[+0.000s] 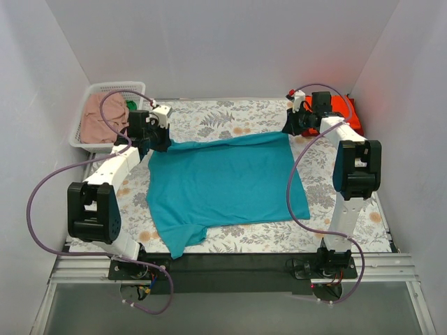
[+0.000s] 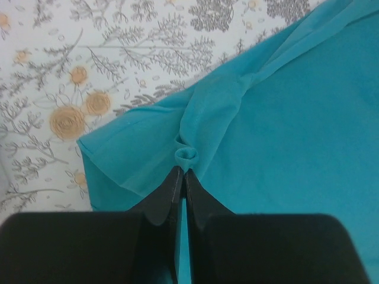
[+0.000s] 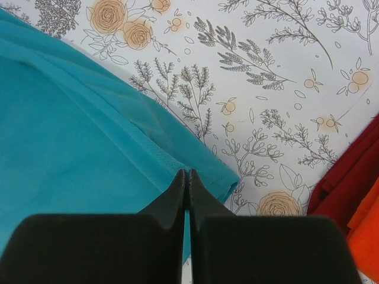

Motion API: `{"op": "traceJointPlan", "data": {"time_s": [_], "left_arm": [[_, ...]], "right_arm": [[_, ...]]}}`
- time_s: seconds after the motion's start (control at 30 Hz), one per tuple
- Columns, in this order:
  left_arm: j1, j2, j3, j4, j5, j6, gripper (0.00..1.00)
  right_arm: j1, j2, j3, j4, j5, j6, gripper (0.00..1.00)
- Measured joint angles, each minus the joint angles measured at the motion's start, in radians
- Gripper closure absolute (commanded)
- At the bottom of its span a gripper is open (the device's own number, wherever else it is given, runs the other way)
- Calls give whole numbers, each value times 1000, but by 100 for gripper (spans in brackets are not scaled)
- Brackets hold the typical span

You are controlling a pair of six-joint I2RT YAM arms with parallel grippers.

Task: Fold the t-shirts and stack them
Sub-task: Fold the tshirt

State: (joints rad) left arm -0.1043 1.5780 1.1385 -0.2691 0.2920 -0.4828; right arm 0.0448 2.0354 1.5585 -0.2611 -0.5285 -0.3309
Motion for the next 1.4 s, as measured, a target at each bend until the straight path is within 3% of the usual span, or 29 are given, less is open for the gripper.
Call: {"op": "traceJointPlan", "data": {"time_s": [0.37, 0.73, 1.4], "left_arm": [[-12, -132, -120, -73, -1, -17, 100], [-37, -153, -220, -124, -43, -13, 100], [-36, -155, -229, -156, -92, 45, 100]], "right_arm": [[-9, -43, -37, -6, -9, -31, 99], [-11, -65, -115, -32, -13, -93, 99], [-13, -100, -232, -71, 5, -195, 99]]}}
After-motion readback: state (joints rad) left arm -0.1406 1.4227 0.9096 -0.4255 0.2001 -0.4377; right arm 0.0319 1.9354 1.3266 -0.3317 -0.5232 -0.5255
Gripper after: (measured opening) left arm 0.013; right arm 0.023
